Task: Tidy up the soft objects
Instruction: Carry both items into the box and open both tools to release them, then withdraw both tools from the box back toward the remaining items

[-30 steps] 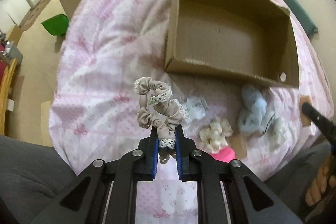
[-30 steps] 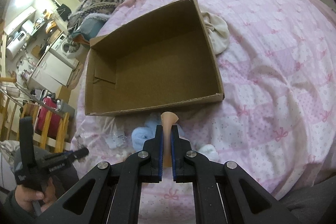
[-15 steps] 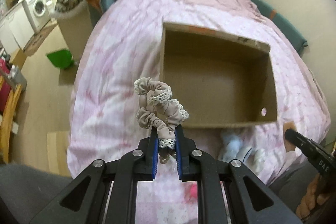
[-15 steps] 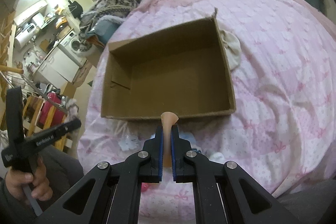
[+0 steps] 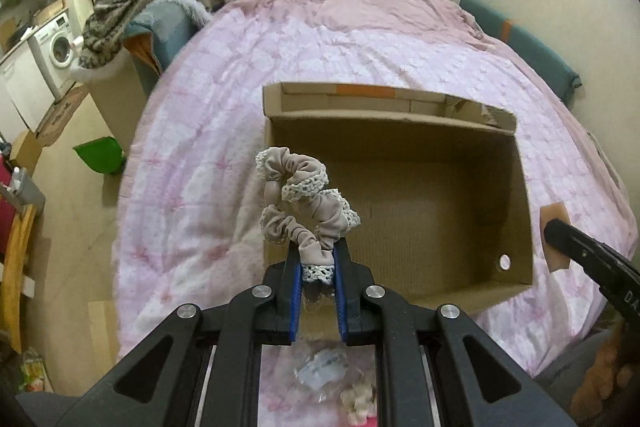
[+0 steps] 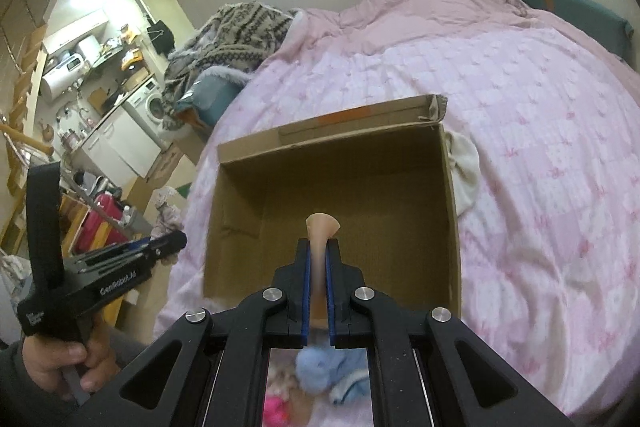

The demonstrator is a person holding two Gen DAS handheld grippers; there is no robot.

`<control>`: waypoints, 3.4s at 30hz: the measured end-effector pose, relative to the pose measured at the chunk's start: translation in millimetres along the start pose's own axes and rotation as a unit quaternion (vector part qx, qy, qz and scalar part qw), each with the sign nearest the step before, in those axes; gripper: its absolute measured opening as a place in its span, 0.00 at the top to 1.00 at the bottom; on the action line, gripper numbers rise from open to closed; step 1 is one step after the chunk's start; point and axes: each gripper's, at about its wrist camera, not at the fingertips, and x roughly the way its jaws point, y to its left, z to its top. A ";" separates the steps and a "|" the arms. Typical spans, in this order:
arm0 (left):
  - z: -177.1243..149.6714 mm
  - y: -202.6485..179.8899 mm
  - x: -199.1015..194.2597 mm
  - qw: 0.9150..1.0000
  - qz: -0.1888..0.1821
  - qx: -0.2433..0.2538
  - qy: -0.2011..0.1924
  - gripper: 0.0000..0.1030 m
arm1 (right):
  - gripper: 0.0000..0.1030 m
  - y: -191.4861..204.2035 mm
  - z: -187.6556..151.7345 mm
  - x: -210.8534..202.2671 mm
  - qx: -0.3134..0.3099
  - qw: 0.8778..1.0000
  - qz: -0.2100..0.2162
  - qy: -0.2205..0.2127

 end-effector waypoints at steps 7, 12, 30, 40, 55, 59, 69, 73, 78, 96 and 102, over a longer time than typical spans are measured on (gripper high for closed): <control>-13.8 9.8 40.7 0.999 0.007 -0.034 0.010 0.88 | 0.92 -31.2 -14.6 42.7 0.057 0.998 -0.011 0.032; -13.5 4.3 48.6 1.000 0.008 -0.022 0.005 0.87 | 0.92 -22.2 -18.7 57.6 0.029 0.998 -0.026 0.056; -18.4 -14.0 54.1 1.000 -0.015 0.011 0.021 0.87 | 0.92 -16.2 -24.2 76.1 0.008 0.996 -0.023 0.091; -21.7 -16.8 58.5 0.999 -0.016 0.020 0.027 0.85 | 0.92 -12.4 -27.7 81.1 0.003 0.995 -0.016 0.102; -23.9 -18.8 60.1 0.999 -0.021 0.025 0.031 0.75 | 0.84 -17.1 -26.1 79.6 0.015 0.995 -0.008 0.099; -24.5 -20.1 56.3 0.999 -0.021 0.028 0.023 0.53 | 0.78 -19.4 -27.2 76.6 0.022 0.995 -0.007 0.097; -20.6 -20.0 47.6 0.999 -0.023 0.022 0.007 0.35 | 0.25 -24.8 -22.8 58.0 0.047 0.997 0.002 0.055; -19.7 -19.6 48.2 1.000 -0.017 0.021 0.007 0.35 | 0.25 -27.5 -23.4 59.3 0.056 0.996 0.000 0.062; -20.0 -16.0 43.4 1.000 -0.013 0.017 0.001 0.35 | 0.25 -26.2 -20.1 56.9 0.056 0.997 -0.003 0.057; -35.9 2.4 8.4 1.000 0.006 0.022 -0.002 0.35 | 0.25 -20.1 -31.4 24.7 0.050 0.997 -0.015 0.050; -50.6 5.9 1.1 1.000 0.010 0.012 0.008 0.35 | 0.25 -19.9 -43.9 13.3 0.052 0.997 -0.023 0.054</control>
